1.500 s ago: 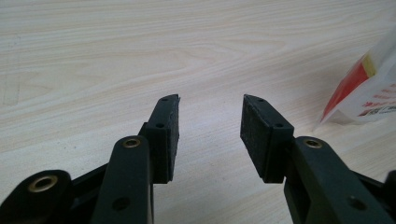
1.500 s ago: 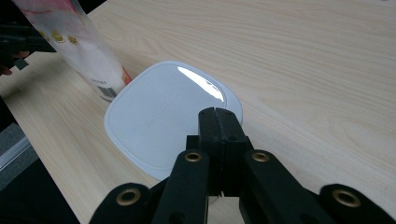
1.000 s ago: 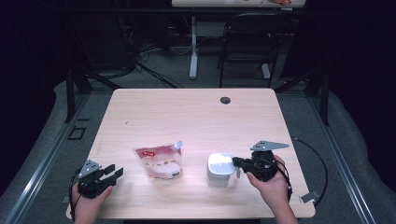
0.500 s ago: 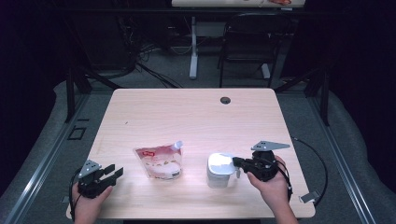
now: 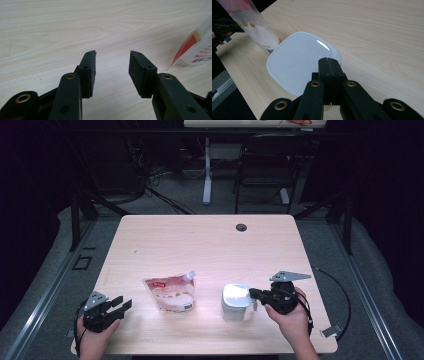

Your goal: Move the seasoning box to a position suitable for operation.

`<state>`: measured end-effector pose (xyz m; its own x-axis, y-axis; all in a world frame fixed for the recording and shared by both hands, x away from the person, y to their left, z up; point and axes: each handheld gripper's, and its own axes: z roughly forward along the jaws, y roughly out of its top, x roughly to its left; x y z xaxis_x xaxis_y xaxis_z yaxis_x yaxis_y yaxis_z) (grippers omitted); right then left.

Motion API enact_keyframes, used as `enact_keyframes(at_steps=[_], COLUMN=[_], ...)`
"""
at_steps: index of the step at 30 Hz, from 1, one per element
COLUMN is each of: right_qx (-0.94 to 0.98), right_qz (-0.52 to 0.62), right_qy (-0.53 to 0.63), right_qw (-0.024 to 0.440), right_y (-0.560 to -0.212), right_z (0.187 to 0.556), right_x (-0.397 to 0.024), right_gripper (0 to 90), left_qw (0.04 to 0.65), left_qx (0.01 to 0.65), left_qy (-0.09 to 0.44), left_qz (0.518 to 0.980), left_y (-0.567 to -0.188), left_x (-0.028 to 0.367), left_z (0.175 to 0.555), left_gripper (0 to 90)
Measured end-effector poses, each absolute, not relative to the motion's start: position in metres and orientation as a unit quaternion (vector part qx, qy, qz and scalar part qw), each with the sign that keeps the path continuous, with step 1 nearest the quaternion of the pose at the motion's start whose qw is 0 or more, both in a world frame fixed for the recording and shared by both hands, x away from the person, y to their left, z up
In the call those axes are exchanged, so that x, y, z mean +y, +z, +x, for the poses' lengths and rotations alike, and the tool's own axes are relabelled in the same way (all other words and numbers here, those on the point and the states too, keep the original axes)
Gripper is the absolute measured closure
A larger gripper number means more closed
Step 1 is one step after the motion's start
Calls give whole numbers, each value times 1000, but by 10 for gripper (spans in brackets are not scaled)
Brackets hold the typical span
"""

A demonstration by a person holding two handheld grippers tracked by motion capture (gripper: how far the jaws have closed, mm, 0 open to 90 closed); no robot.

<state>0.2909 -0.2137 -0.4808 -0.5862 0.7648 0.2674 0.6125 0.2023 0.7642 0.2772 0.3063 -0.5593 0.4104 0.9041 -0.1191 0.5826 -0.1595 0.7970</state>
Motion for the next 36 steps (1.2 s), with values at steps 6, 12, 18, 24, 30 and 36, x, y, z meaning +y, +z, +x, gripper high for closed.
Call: enact_keyframes(at_steps=[6,12,18,24,30,36], right_qx=[771,773,767,761,758,755], right_qz=[447,445,451,458,463,464], right_qy=[447,445,449,452,449,452], right_qw=[85,83,84,86,100,103], right_y=[-481,-481,-482,-483,-483,-483], right_z=[291,291,290,289,288,287], right_x=[-214,-216,-215,-215,-213,-212], right_gripper=[900,900,900,900,900,900], left_qw=[408,407,408,409,409,408], left_qx=[506,505,506,506,506,505], left_qy=[198,199,199,200,200,199], left_qz=[734,734,733,733,733,734], left_y=[-560,-560,-559,-559,-559,-559], left_x=[306,306,306,307,307,307], left_z=[277,278,277,277,277,277], left_gripper=[573,573,573,573,573,573])
